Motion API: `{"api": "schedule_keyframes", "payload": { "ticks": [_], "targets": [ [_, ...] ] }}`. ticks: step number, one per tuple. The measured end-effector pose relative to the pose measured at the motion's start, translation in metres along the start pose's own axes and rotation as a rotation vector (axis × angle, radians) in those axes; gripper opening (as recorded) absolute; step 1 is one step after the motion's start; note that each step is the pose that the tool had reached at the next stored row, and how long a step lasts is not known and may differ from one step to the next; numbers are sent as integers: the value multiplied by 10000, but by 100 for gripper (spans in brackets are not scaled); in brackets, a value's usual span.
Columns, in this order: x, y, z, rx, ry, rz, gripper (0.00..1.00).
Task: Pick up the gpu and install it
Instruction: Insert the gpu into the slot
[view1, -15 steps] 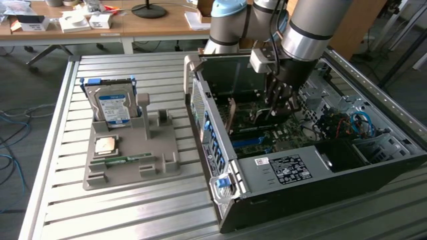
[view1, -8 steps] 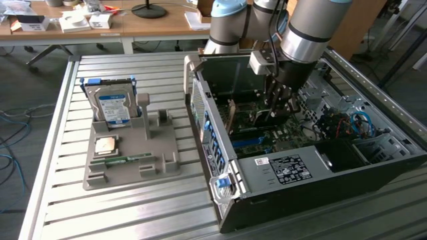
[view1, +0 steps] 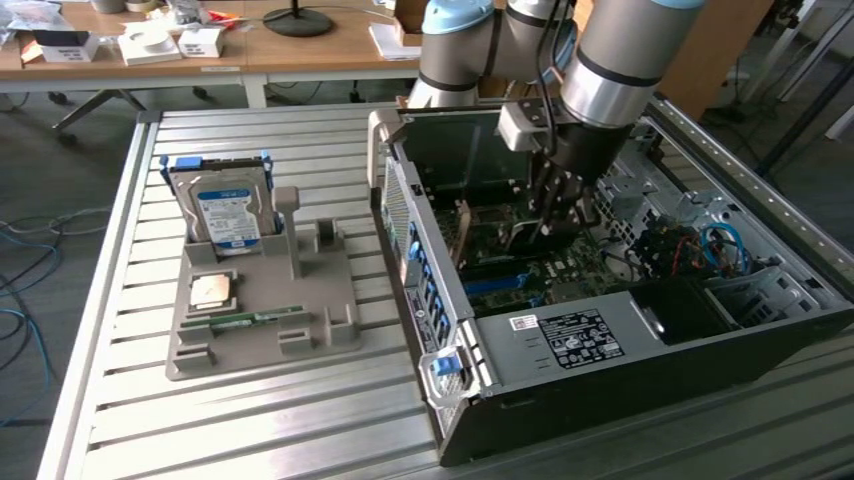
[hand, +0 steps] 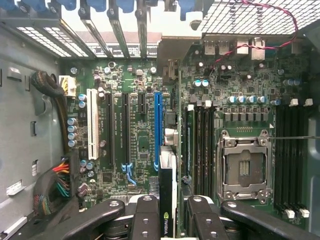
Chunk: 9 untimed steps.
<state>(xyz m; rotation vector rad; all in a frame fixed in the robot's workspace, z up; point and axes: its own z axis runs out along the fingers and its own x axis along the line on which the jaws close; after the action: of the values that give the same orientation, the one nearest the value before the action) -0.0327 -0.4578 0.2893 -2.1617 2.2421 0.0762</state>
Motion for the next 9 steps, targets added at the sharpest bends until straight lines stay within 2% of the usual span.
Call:
{"api": "schedule_keyframes", "payload": {
  "ticks": [9],
  "targets": [
    [2,0,28,0,2,0,26]
  ]
}}
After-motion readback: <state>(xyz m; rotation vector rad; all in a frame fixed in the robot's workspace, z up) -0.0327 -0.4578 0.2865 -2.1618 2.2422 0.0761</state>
